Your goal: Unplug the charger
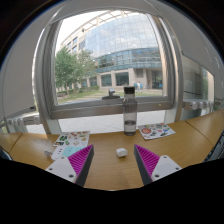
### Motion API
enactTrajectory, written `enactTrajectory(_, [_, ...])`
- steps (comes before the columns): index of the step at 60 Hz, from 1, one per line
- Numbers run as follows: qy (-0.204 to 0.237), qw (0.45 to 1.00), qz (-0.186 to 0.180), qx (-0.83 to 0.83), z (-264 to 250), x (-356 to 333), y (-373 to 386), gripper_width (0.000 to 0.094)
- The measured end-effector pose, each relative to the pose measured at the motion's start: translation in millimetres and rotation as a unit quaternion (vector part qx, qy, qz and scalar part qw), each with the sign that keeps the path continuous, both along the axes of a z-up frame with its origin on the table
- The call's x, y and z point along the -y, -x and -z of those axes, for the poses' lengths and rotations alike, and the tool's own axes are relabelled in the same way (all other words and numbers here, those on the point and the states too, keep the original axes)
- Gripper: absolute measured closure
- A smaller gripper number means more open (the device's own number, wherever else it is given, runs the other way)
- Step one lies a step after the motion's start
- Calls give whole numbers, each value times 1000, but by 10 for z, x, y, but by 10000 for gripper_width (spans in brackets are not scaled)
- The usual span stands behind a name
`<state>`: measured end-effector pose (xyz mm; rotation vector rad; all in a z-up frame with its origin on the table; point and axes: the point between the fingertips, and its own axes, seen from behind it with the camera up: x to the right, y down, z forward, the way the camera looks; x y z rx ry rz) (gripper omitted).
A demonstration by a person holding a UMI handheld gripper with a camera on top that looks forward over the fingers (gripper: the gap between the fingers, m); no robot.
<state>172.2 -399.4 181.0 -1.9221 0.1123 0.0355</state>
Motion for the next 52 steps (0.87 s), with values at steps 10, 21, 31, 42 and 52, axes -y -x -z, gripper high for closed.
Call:
enactTrajectory(10, [16, 1000, 7, 12, 257, 530, 207, 133])
enactTrajectory(21, [39, 999, 2, 15, 433, 926, 423, 127])
enactTrajectory(31, [22, 999, 4, 24, 292, 1122, 466, 126])
enactTrajectory(42, [13, 999, 6, 36, 146, 1270, 447, 126])
enactTrajectory(52, [15, 999, 3, 34, 131, 1340, 469, 125])
